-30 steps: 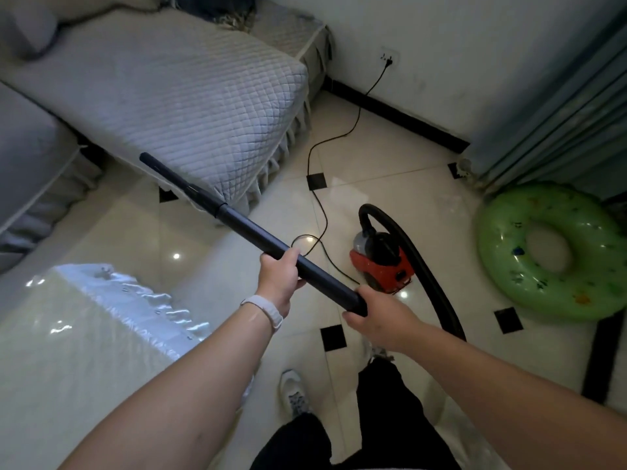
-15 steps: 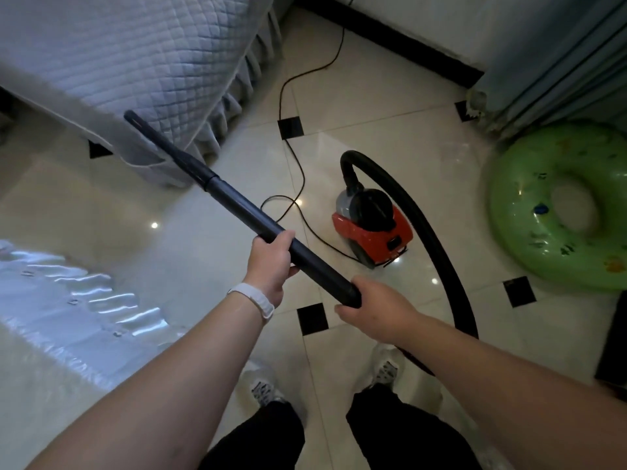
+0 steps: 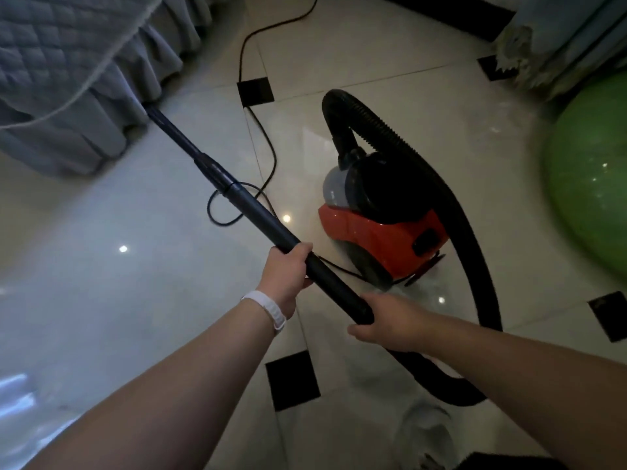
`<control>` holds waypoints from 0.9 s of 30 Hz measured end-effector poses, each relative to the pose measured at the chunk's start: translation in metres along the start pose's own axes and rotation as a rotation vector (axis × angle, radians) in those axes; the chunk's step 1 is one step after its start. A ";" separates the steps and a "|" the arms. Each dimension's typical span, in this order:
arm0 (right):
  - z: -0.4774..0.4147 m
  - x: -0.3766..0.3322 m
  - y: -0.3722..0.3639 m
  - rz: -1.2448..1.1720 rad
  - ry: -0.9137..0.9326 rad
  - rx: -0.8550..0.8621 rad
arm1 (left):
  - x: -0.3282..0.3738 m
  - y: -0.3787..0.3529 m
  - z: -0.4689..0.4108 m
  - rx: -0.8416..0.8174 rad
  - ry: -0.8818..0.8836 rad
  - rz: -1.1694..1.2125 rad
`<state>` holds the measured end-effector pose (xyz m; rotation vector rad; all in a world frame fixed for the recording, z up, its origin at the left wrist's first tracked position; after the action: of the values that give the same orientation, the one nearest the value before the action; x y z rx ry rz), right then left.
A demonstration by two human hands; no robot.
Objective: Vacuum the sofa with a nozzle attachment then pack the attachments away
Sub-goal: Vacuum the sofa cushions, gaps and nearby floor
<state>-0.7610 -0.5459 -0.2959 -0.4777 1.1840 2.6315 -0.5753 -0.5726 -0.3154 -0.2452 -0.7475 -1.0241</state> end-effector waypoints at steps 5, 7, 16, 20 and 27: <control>-0.057 0.027 -0.033 0.042 0.015 -0.053 | -0.043 -0.030 -0.056 -0.010 0.008 0.027; -0.071 0.034 -0.046 0.049 0.021 -0.029 | -0.056 -0.037 -0.074 -0.007 0.002 0.001; -0.095 0.048 -0.089 0.112 0.031 -0.080 | -0.104 -0.043 -0.115 0.061 -0.015 -0.084; -0.096 0.054 -0.106 0.152 0.031 -0.089 | -0.114 -0.035 -0.122 0.099 -0.020 -0.170; -0.100 0.056 -0.105 0.231 0.043 -0.115 | -0.117 -0.015 -0.128 0.204 -0.099 -0.392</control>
<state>-0.7580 -0.5492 -0.4513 -0.4432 1.1681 2.9125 -0.5660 -0.5668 -0.4889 0.0303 -1.0083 -1.3011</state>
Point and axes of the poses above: each hand's wrist, its own z-axis away from the middle knuckle, its own y-axis out of the back of the hand, x = y × z, the point moved 6 cm from there along -z, towards the middle knuckle, and after that the axes turned 14 degrees about x, right-handed, at the moved point
